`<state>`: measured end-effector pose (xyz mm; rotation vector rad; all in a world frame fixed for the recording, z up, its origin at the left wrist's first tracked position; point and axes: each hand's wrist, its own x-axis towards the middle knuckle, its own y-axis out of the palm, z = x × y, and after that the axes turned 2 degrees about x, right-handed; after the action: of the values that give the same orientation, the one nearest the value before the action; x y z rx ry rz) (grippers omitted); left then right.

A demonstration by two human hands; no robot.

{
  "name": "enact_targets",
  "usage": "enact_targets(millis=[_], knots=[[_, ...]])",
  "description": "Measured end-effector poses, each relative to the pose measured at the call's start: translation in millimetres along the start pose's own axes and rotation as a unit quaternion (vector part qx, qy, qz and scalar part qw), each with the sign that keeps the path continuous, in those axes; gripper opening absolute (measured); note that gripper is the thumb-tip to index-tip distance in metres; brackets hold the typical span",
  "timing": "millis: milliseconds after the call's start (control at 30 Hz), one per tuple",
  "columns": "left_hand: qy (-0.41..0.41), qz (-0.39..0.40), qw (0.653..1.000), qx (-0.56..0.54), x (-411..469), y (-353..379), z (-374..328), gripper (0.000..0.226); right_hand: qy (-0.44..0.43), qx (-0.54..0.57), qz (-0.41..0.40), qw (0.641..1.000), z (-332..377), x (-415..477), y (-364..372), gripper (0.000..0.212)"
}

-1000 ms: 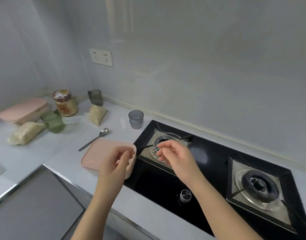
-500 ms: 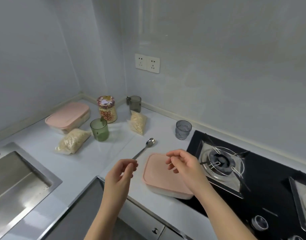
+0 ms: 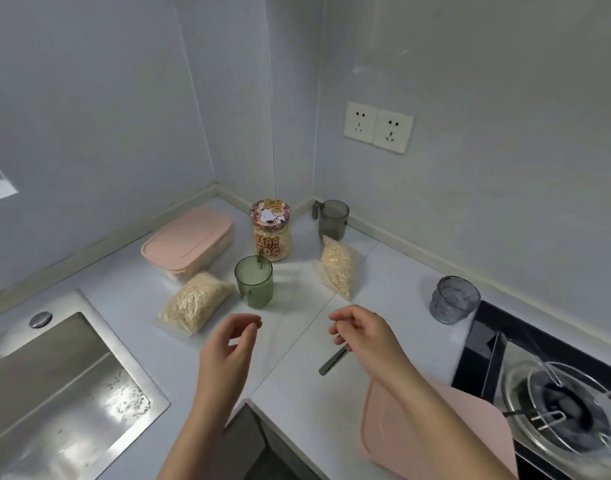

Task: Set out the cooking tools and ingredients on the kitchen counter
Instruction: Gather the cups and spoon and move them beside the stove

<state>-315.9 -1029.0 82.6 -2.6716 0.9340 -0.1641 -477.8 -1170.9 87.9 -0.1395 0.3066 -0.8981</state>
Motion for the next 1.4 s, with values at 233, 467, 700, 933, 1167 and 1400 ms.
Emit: enact_targets(millis=[233, 467, 700, 933, 1167, 1400], knots=[[0.036, 0.019, 0.983, 0.18, 111, 9, 26, 0.035, 0.043, -0.027, -0.022, 0.998, 10, 58, 19, 0.019], [-0.025, 0.152, 0.928, 0.339, 194, 48, 40, 0.099, 0.084, -0.057, -0.108, 0.989, 9, 89, 7, 0.019], [-0.015, 0.153, 0.913, 0.377, 211, 63, 54, 0.083, 0.107, -0.061, -0.148, 0.981, 0, 94, 1, 0.022], [0.076, 0.169, 0.92, 0.347, 211, 51, 52, 0.089, 0.077, -0.159, -0.11, 0.978, 0, 150, 8, 0.017], [0.124, 0.194, 0.89, 0.393, 219, 56, 47, 0.084, 0.051, -0.297, -0.114, 0.947, 13, 286, -9, 0.062], [0.14, 0.242, 0.857, 0.433, 233, 67, 56, 0.085, 0.05, -0.384, -0.076, 0.919, 22, 364, -5, 0.087]])
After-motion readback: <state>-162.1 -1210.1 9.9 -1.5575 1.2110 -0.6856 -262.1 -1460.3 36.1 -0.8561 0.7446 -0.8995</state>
